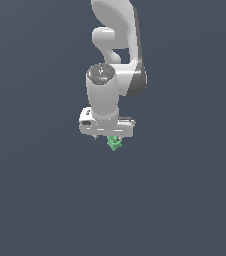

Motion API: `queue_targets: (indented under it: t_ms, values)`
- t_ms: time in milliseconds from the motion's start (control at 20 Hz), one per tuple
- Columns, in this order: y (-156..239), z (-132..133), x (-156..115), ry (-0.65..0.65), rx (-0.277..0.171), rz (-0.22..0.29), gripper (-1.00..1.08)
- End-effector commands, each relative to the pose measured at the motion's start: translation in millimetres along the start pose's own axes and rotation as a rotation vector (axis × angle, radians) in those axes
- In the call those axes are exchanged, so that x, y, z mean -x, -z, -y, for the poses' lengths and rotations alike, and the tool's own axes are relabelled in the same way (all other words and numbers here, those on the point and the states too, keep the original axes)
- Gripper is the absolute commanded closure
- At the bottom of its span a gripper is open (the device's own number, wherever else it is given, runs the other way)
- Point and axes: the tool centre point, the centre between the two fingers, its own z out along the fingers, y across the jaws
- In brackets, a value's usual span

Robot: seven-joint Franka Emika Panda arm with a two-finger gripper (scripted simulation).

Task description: Pick up the object and move it to a goal position.

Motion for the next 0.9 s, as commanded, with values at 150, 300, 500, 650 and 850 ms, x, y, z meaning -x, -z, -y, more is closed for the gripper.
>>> queue_targets:
  t_ms: [150,300,500,650,850]
  values:
    - [-0.3,-1.1,1.2,0.000,-0.004,0.004,-0.92]
    - [-0.9,-4.1,4.4,-0.002,-0.014,0.013,-0.92]
    - [-1.0,-6.5,6.6,-0.007,-0.023,0.021,-0.92]
    - [-1.2,-6.1,6.5,-0.004,-0.021,0.020,-0.92]
    - [-3.4,-5.5,8.1,0.018,-0.019,0.019,-0.92]
